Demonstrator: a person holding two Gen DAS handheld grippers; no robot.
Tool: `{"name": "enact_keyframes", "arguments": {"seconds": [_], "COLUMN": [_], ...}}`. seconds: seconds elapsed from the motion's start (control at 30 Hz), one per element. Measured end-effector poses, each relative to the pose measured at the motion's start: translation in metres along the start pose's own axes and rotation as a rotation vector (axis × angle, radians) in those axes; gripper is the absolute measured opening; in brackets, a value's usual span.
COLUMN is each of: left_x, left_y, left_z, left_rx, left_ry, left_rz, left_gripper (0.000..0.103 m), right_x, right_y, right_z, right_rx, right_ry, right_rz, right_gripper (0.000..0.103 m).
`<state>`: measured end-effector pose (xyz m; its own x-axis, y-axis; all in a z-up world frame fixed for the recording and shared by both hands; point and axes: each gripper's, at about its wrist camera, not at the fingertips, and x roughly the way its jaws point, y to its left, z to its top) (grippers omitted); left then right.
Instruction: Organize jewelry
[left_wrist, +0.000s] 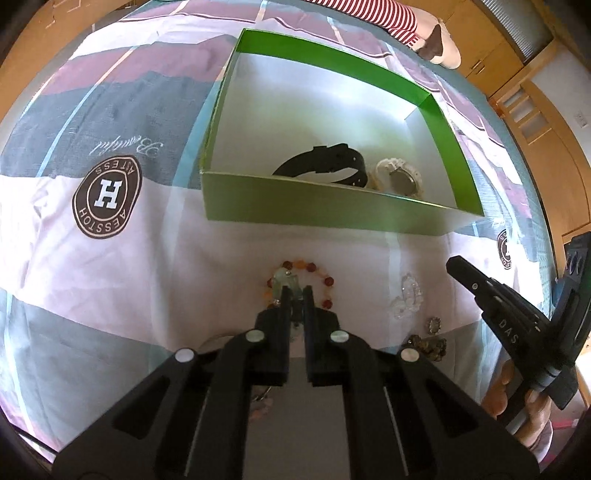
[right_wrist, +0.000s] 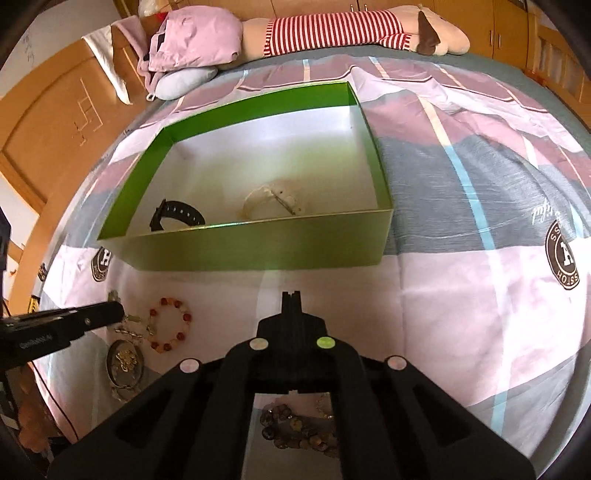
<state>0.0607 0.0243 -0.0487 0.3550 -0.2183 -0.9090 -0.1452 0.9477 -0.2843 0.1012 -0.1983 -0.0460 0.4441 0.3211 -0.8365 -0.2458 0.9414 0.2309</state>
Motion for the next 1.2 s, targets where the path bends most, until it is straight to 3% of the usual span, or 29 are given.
{"name": "enact_keyframes", "arguments": {"seconds": [0.1, 0.17, 0.2, 0.37, 0.53, 0.67, 0.9, 1.07, 1.2], "left_x": [0.001, 0.003, 0.003, 0.009, 0.010, 0.009, 0.011, 0.012, 0.012], "left_y": [-0.008, -0.011, -0.011, -0.015, -0.015, -0.015, -0.014, -0.015, -0.016], "left_z": [0.000, 0.000, 0.000, 0.000, -0.001, 0.000, 0.001, 0.000, 0.000], "left_rx": [0.006, 0.010, 0.012, 0.020, 0.021, 0.017, 0.012, 0.020, 0.022], "left_ry": [0.002, 0.004, 0.005, 0.011, 0.016, 0.009, 0.012, 0.016, 0.016], "left_rz": [0.003, 0.005, 0.005, 0.011, 0.011, 0.008, 0.011, 0.013, 0.015], "left_gripper": [0.005, 0.005, 0.005, 0.005, 0.005, 0.005, 0.005, 0.005, 0.005], "right_x": [0.010, 0.022, 0.024, 0.034, 0.043, 0.038, 0.023, 0.038, 0.043], "right_y": [-0.002, -0.002, -0.001, 0.013, 0.019, 0.020, 0.007, -0.003, 0.006], "right_z": [-0.002, -0.007, -0.011, -0.015, -0.019, -0.014, -0.002, -0.009, -0.015], "right_rx": [-0.003, 0.019, 0.023, -0.041, -0.071, -0.048, 0.011, 0.033, -0.011], "right_ry": [0.076, 0.139, 0.154, 0.166, 0.175, 0.133, 0.067, 0.184, 0.197], "right_rz": [-0.008, 0.004, 0.013, -0.032, -0.064, -0.034, -0.019, -0.013, -0.022], "right_gripper": [0.000, 0.014, 0.017, 0.025, 0.025, 0.000, 0.000, 0.002, 0.013]}}
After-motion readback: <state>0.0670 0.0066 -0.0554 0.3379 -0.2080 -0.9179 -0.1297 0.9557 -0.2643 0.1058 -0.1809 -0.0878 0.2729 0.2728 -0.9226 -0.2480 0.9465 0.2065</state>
